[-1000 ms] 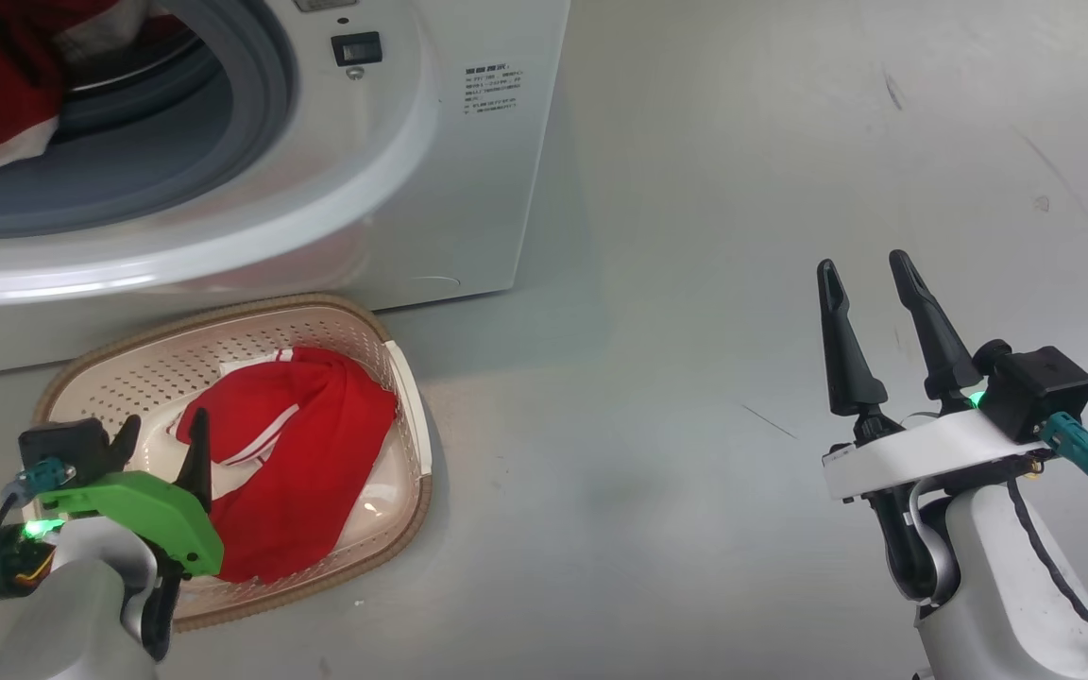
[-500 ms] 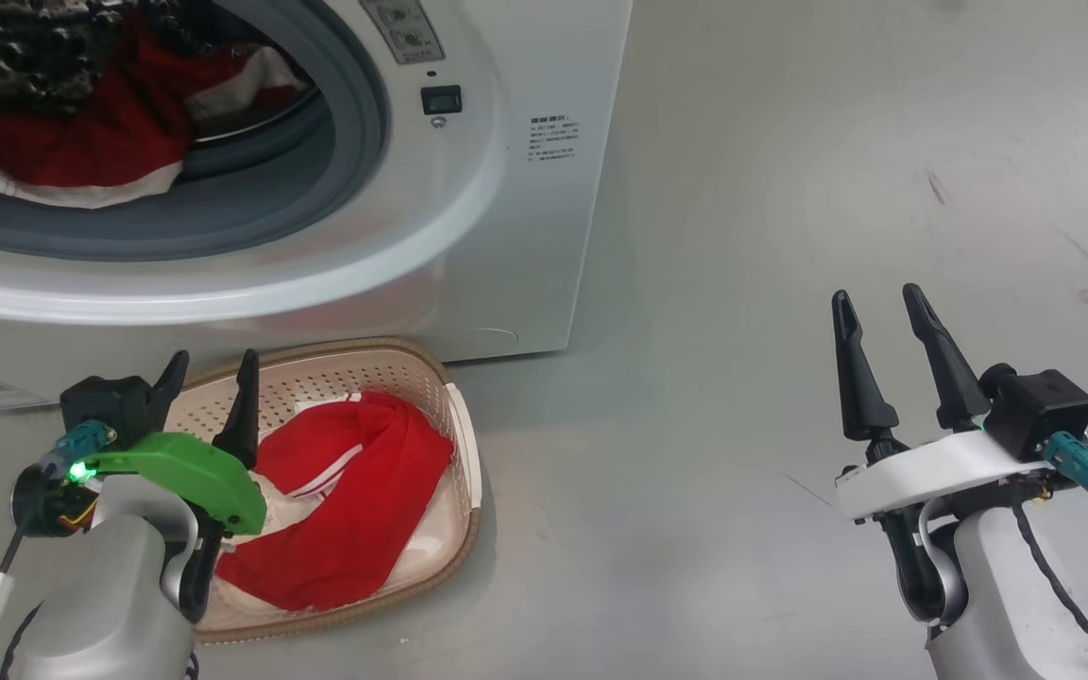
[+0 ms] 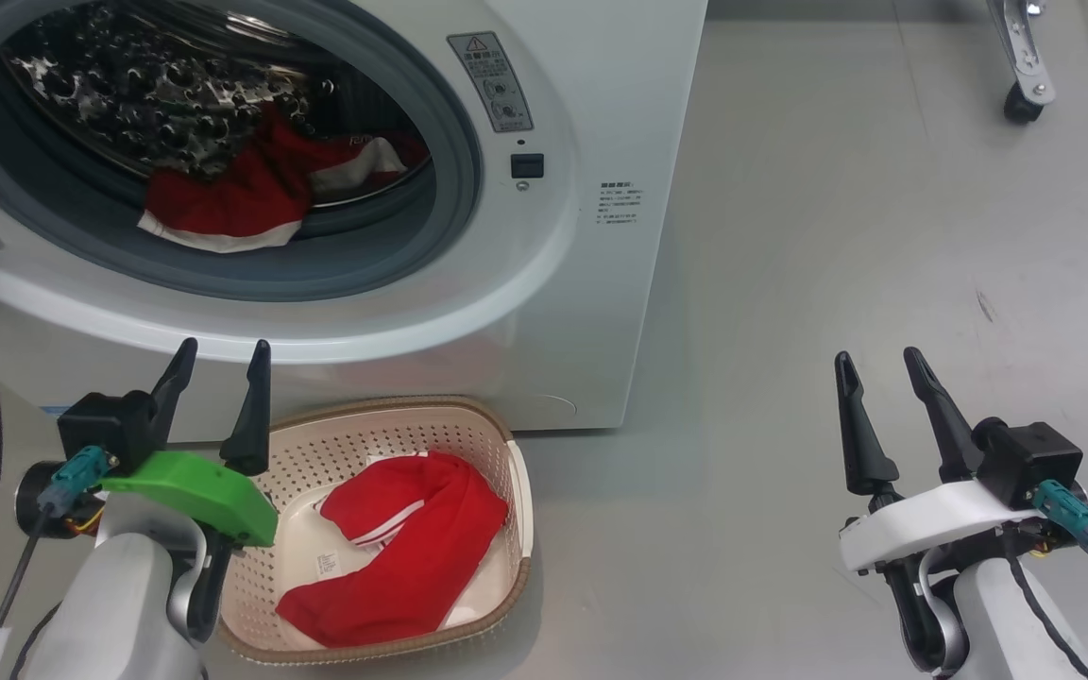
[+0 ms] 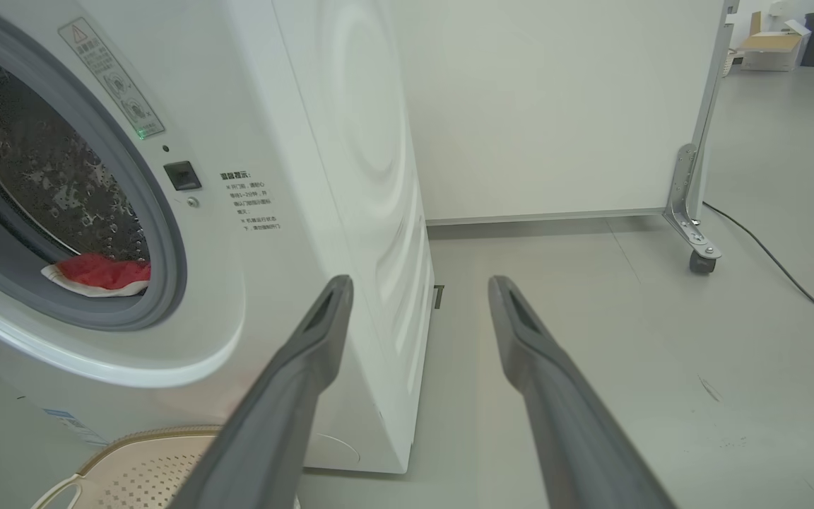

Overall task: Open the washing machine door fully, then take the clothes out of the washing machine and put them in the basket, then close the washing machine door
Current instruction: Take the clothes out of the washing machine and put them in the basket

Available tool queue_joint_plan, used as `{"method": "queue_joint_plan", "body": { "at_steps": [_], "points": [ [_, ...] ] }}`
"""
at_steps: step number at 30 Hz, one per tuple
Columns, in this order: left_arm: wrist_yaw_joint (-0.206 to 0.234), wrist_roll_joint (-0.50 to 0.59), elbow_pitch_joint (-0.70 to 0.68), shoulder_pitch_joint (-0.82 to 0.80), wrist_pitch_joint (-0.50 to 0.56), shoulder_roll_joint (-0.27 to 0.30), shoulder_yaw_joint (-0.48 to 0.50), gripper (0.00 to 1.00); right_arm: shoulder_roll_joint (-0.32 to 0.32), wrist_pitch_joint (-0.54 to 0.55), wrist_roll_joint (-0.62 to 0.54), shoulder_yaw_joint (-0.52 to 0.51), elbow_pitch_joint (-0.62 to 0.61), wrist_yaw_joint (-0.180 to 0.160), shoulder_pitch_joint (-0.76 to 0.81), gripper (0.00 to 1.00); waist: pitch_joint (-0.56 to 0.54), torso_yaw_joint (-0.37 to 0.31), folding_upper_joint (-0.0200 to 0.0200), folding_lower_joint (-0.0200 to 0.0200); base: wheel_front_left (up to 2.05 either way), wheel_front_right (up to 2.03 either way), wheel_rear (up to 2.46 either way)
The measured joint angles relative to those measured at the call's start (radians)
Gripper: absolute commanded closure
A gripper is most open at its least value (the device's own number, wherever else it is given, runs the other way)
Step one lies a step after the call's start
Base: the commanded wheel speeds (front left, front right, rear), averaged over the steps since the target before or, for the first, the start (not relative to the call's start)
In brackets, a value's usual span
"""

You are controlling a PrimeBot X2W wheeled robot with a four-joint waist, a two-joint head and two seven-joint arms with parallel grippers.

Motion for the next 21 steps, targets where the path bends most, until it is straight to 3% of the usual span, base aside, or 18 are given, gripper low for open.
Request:
{"method": "queue_joint_plan", "body": {
  "at_steps": [10,21],
  "points": [
    [0.0,0.013,-0.132,0.099,0.0,-0.015,0.053,0.0,-0.006,0.0,0.002,0.002,-0.013,0.0,0.036,0.0,-0.059,0.055,0.0,0.0,0.0,0.0,0.0],
    [0.0,0.024,-0.212,0.195,0.0,-0.032,0.089,0.0,-0.005,0.0,0.002,0.015,-0.021,0.0,0.047,0.0,-0.086,0.064,0.0,0.0,0.0,0.0,0.0]
  ]
}}
